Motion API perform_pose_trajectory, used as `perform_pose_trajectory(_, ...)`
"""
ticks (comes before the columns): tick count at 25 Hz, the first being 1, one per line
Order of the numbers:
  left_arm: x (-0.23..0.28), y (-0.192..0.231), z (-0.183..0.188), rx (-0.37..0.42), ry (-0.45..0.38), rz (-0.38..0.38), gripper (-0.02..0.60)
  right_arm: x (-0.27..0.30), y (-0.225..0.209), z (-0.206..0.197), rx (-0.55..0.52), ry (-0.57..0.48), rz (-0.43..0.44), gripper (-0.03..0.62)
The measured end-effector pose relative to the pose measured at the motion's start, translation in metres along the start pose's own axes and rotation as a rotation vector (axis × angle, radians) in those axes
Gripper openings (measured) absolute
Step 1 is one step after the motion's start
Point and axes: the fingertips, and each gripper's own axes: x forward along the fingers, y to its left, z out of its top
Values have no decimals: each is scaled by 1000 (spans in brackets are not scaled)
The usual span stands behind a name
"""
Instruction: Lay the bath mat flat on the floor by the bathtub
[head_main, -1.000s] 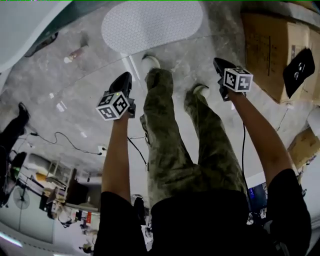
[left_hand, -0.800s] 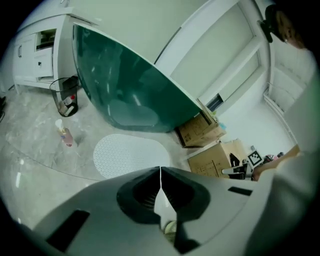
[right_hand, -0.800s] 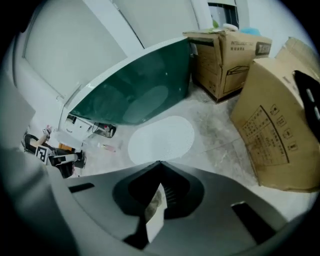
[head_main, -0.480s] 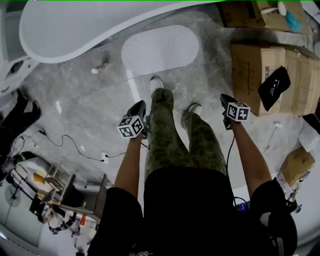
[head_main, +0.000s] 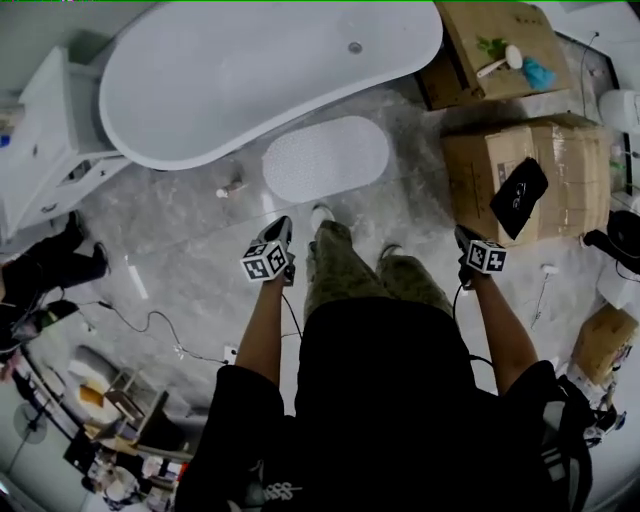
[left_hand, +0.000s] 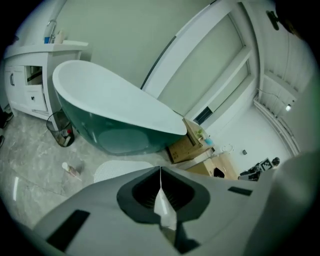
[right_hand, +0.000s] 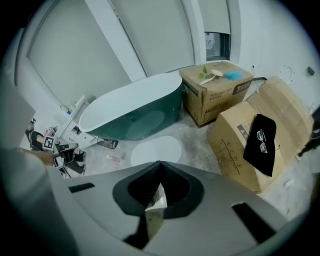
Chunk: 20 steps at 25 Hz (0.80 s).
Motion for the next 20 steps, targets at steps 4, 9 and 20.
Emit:
perform_pose_trajectory(4, -30, -18, 44, 75, -59, -26, 25, -42, 10, 52, 168, -209, 31, 23)
perform_pose_trajectory(9, -57, -132, 106, 113, -287, 64, 25, -115, -52, 160, 62, -381, 124, 23)
perform_pose_trajectory(20, -154, -308, 159, 169, -681, 208, 25, -236, -62, 320, -368, -622, 290, 23)
